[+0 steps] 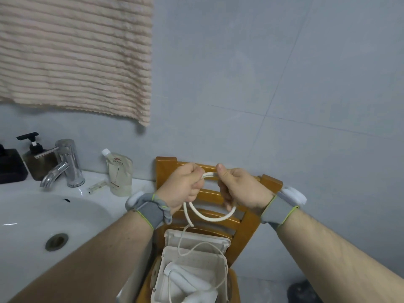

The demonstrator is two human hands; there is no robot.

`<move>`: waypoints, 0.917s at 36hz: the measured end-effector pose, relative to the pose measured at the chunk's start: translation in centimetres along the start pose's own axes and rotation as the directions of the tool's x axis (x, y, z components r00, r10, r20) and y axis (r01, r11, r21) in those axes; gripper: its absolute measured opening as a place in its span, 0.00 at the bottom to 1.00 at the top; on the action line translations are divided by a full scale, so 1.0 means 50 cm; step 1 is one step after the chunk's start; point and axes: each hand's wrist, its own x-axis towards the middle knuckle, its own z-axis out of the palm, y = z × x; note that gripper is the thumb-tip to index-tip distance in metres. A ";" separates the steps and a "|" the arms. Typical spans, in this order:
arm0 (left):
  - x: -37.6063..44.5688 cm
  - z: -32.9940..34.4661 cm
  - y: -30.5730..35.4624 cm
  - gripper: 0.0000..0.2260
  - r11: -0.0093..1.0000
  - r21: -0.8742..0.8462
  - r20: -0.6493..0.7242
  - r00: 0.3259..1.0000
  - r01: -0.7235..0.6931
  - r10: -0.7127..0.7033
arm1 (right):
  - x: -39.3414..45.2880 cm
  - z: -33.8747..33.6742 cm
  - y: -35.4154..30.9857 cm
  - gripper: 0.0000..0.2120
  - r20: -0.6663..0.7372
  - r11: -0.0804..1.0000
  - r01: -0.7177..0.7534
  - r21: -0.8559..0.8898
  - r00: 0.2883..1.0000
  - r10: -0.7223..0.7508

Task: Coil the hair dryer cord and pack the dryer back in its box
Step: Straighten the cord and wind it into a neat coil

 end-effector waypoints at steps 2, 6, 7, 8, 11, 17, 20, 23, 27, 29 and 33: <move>0.003 0.004 0.005 0.08 0.954 0.295 0.028 0.999 -0.047 0.040 | -0.001 -0.002 -0.008 0.33 0.108 0.997 -0.065 -0.046 0.992 0.070; 0.006 0.021 0.014 0.08 0.943 0.328 0.115 0.993 -0.053 0.016 | 0.006 0.019 -0.019 0.28 0.088 0.988 -0.118 0.104 0.990 0.109; 0.005 0.020 0.014 0.08 0.988 0.153 0.111 0.994 -0.019 0.002 | 0.007 0.025 -0.021 0.27 0.026 0.971 -0.133 0.200 0.991 0.131; 0.001 0.017 0.013 0.09 0.999 -0.034 0.099 0.995 0.010 -0.007 | 0.009 0.028 -0.022 0.25 -0.042 0.945 -0.145 0.292 0.986 0.164; -0.011 0.014 0.012 0.11 0.932 -0.357 0.010 0.998 0.066 -0.067 | 0.014 0.029 -0.025 0.24 -0.124 0.862 -0.179 0.474 0.956 0.266; -0.012 0.022 0.015 0.07 0.996 0.088 -0.092 0.995 0.034 -0.026 | 0.011 0.022 -0.025 0.27 0.096 0.867 -0.288 0.406 0.957 0.273; -0.012 0.024 0.024 0.08 0.971 0.237 -0.013 1.000 0.015 -0.012 | 0.010 0.023 -0.031 0.25 0.055 0.931 -0.244 0.273 0.970 0.238; -0.013 0.025 0.027 0.11 0.992 -0.116 0.027 0.999 0.044 -0.042 | 0.014 0.027 -0.029 0.23 -0.047 0.901 -0.181 0.395 0.975 0.216; -0.014 0.020 0.023 0.10 0.966 -0.245 -0.053 0.993 0.087 -0.103 | 0.013 0.026 -0.022 0.23 -0.050 0.811 -0.196 0.551 0.962 0.267; -0.011 0.019 0.023 0.09 0.991 -0.110 -0.095 0.992 0.074 -0.085 | 0.010 0.019 -0.021 0.24 0.052 0.810 -0.257 0.527 0.961 0.271; 0.004 0.025 0.028 0.09 0.971 0.238 -0.029 0.999 0.032 -0.026 | 0.007 0.003 -0.030 0.26 0.165 0.895 -0.293 0.336 0.954 0.251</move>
